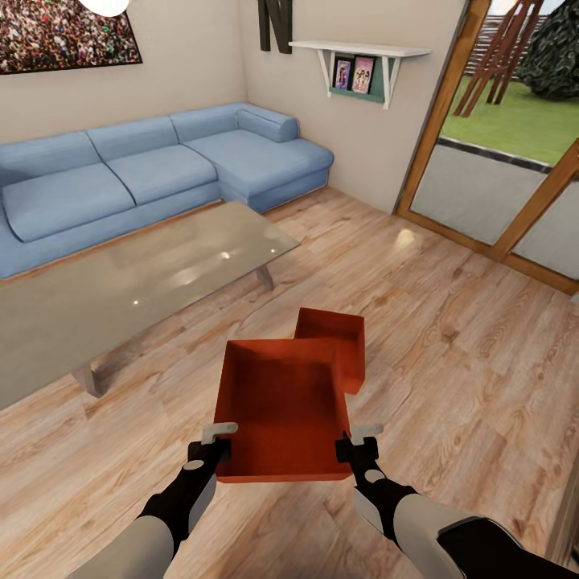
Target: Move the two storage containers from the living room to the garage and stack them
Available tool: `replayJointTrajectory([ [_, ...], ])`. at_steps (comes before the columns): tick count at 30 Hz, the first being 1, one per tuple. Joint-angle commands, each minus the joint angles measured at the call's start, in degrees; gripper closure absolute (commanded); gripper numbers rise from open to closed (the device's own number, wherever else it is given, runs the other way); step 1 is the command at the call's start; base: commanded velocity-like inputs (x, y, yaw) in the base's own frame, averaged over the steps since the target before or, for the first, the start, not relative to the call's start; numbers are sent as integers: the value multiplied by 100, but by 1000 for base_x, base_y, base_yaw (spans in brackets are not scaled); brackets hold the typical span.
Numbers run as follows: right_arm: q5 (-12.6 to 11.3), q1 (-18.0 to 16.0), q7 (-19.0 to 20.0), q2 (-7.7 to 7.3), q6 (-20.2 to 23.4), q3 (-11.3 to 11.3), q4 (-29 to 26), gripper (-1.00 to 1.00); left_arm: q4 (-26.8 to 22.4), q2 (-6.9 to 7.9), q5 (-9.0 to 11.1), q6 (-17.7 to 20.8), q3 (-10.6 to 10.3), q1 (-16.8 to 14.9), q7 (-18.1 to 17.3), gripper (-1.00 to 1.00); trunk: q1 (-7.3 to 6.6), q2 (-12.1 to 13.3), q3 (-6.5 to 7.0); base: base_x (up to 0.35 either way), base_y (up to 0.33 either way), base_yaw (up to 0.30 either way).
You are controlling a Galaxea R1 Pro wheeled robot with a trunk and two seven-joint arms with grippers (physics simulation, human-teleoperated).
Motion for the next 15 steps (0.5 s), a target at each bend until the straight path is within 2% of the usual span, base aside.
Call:
replayJointTrajectory([
  [1,-38,-10,-37,3,-46,-230,-9,100,12,18,-33,6,86,1,153,100,2,-7,4,0,0,0],
  [15,-37,-10,-33,3,-49,-231,-9,100,-1,29,-60,-4,26,1,144,100,2,-7,132,0,0,0],
])
